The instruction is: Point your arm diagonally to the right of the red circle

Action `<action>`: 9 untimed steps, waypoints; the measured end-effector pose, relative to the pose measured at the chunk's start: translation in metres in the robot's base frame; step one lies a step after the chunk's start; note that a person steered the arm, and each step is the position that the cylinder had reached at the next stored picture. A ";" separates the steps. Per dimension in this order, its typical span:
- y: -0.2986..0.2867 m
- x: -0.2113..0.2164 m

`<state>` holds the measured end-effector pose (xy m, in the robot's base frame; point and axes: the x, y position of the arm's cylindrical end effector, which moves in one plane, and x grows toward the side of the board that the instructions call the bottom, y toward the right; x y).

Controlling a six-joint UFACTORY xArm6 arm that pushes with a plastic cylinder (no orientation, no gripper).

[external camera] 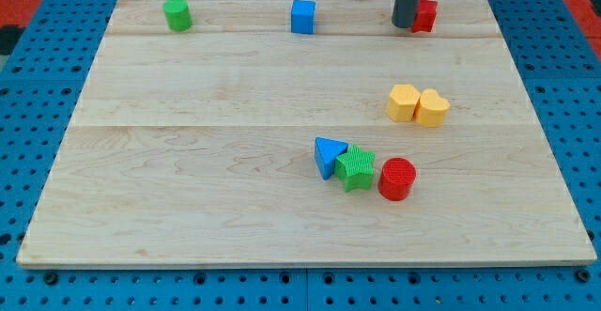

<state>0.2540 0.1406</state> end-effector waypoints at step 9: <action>0.095 0.210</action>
<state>0.4638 0.2361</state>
